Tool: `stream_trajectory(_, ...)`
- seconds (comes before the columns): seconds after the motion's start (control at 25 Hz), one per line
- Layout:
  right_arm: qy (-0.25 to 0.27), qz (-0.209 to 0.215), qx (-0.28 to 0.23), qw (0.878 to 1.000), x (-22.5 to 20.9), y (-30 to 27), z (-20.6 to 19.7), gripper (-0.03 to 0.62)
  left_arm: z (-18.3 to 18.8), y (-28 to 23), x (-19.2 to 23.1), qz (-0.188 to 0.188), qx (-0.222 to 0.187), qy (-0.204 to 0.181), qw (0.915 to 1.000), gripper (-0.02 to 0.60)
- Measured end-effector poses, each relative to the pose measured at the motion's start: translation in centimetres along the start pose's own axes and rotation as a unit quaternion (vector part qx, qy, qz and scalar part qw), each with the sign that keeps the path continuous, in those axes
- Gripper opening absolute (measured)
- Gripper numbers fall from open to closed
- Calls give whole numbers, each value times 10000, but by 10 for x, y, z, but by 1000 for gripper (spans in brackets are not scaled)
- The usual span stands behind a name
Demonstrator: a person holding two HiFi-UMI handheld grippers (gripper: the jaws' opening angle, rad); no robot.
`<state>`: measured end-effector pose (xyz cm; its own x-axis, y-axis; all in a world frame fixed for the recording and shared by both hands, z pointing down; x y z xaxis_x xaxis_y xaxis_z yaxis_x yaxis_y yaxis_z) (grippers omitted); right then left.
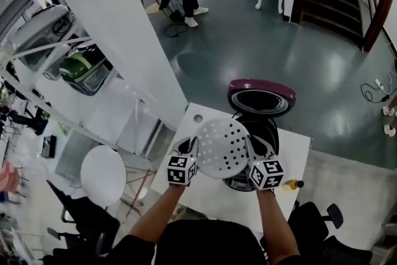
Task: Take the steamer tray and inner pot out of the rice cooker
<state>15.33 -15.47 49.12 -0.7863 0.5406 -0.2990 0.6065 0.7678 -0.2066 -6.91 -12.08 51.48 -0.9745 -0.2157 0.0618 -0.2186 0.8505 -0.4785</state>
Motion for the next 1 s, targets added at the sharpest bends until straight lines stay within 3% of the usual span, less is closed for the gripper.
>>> stream_trajectory(0.44,282,170,548,9980,96,-83,-49,15,-41,30,123,263,117,412,9987,14)
stream_trajectory(0.72,195,-324,941,9948,143,-133,-93,17,-69,18,201,-111,422,257,9987,15)
stream_trajectory(1.0,390,-894,1573,9827,148,-163,-168,23,-126,-24,237,-585,967,107,9935,14)
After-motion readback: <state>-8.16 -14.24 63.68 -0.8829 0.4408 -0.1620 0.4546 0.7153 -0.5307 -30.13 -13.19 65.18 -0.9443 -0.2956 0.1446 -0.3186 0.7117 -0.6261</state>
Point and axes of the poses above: the fingertips, and each gripper's own axes: y backward along the fingers, x to its left, z out of its top, the point moved 3 cm from there along y, backward along the fingers, and after that the axes turned 1 degree about -x, right-handed, at the moved point
